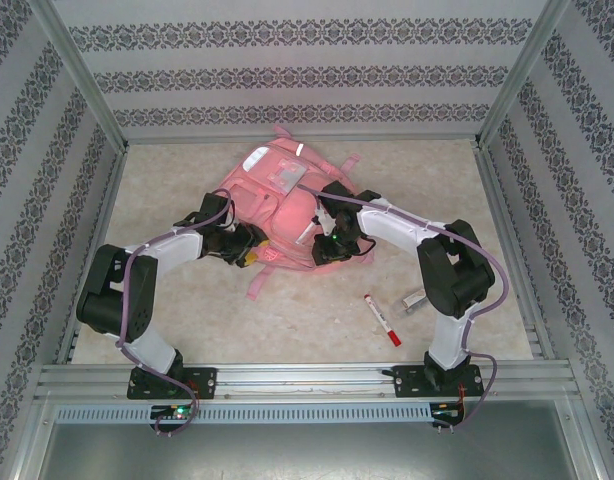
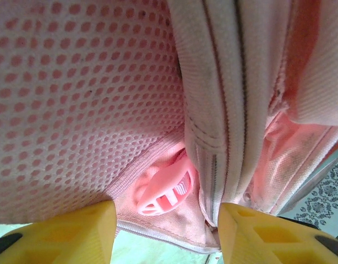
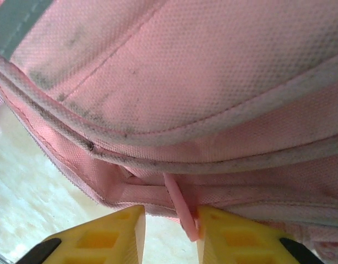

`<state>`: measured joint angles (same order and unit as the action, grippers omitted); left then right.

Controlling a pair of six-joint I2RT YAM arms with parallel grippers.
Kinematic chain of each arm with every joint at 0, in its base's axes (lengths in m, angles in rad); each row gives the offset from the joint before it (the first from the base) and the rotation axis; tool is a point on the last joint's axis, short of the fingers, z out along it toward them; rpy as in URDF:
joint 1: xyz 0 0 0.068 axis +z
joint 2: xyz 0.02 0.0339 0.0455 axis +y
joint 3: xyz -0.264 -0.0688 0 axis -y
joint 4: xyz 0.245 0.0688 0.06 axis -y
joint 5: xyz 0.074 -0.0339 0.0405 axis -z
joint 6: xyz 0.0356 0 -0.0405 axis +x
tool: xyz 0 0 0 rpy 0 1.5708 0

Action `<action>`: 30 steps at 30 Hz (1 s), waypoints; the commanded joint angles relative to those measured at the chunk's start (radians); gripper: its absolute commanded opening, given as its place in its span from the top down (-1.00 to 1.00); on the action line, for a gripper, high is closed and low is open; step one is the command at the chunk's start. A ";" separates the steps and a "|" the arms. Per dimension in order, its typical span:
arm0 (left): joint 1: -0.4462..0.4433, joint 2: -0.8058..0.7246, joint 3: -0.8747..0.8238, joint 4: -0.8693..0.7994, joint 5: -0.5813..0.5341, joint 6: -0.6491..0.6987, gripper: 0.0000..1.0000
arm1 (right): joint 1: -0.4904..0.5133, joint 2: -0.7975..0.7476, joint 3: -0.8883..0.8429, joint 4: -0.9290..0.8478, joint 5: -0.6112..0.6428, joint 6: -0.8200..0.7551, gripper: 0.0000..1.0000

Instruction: Pack the student bag

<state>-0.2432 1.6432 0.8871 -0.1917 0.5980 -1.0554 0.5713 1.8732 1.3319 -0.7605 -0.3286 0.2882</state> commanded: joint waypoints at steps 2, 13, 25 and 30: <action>-0.017 0.035 -0.016 0.020 -0.021 -0.001 -0.02 | -0.012 0.034 -0.017 0.041 -0.028 0.031 0.46; -0.015 0.176 0.041 -0.083 -0.169 0.063 0.03 | 0.020 -0.069 -0.069 0.055 0.008 -0.044 1.00; 0.187 0.297 0.237 -0.217 -0.220 0.205 0.05 | 0.019 -0.142 -0.059 -0.006 0.286 -0.253 1.00; 0.252 0.319 0.376 -0.267 -0.201 0.299 0.05 | 0.027 -0.150 -0.045 0.058 0.262 -0.245 1.00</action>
<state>-0.0490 1.9228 1.2083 -0.3656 0.5503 -0.8608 0.5980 1.7546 1.2743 -0.6518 -0.1204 0.0700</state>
